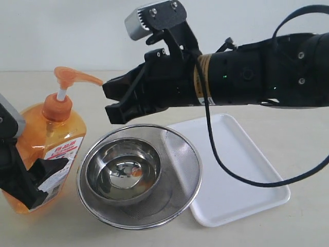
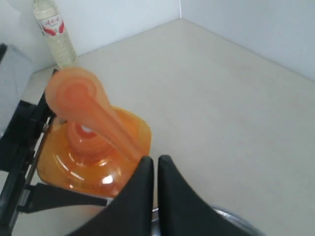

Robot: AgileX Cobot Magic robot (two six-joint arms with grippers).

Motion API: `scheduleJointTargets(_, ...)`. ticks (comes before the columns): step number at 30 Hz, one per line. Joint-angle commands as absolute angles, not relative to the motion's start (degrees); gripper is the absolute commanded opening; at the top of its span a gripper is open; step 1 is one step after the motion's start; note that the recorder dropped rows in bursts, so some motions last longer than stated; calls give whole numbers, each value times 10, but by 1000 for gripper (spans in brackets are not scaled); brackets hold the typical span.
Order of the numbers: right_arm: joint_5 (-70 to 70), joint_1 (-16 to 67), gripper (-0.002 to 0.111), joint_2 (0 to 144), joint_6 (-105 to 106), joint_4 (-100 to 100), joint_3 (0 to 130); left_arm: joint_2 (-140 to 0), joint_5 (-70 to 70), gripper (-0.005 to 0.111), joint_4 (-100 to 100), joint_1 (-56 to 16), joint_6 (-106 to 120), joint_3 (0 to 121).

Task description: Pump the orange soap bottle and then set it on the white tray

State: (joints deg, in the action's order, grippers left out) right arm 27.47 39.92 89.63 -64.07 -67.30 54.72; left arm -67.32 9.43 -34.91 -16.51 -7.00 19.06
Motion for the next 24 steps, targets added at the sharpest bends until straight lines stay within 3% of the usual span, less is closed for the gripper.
scheduleJointTargets(1, 218, 399, 0, 852, -553, -600, 559, -671, 120, 5, -352, -167, -64, 194)
scheduleJointTargets(14, 278, 399, 0, 916, -541, -599, 597, -671, 120, 5, -352, -167, -64, 194)
scheduleJointTargets(24, 294, 399, 0, 919, -667, -719, 597, -671, 121, 5, -352, -167, -64, 194)
